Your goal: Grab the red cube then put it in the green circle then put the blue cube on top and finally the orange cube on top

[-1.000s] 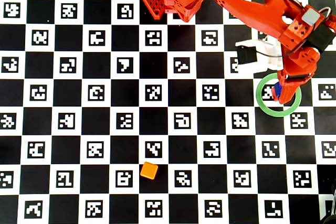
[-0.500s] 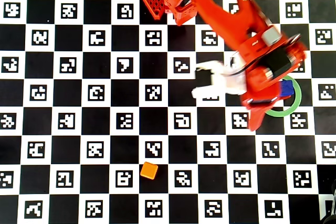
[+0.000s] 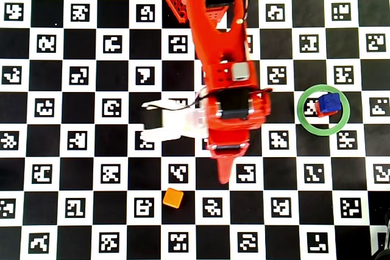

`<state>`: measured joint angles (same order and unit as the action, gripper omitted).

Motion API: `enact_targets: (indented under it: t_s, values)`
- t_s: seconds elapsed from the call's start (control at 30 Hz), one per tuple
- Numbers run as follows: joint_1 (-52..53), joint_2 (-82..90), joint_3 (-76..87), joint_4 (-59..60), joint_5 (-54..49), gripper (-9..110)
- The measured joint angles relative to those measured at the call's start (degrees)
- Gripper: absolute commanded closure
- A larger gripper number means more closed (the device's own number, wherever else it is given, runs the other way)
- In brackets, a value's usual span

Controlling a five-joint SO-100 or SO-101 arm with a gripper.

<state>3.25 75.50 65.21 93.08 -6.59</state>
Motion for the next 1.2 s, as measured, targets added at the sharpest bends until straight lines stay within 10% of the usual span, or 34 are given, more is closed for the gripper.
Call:
enact_targets:
  t_s: [1.2]
  values:
    - [5.0,-31.8,-30.2,-6.0,15.0,61]
